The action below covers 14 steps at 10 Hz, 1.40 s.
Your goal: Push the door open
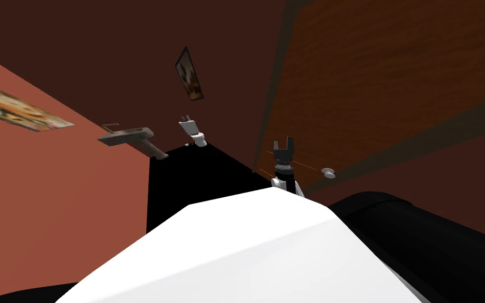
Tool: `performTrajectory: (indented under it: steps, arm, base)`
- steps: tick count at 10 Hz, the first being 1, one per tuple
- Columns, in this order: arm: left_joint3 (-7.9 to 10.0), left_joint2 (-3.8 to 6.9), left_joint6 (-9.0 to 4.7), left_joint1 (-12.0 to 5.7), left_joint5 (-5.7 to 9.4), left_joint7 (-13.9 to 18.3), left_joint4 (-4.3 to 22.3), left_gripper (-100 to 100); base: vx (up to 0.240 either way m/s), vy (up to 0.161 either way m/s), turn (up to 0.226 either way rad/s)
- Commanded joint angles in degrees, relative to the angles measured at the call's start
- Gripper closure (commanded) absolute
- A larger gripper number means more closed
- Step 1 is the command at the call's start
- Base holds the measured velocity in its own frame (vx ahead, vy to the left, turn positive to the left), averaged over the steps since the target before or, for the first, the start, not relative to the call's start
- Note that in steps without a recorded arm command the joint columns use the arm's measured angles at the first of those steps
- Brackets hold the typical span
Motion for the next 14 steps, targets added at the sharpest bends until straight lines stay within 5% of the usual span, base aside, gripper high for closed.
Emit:
performTrajectory:
  steps: [1,14]
  arm:
    - [0.39,-0.19,0.95,0.10,0.81,1.5,0.4,-100]
    - [5.57,-1.19,10.47,0.42,12.66,12.0,7.6,-100]
  base:
    - [-0.102,0.029,0.247]
    - [-0.086,0.044,0.324]
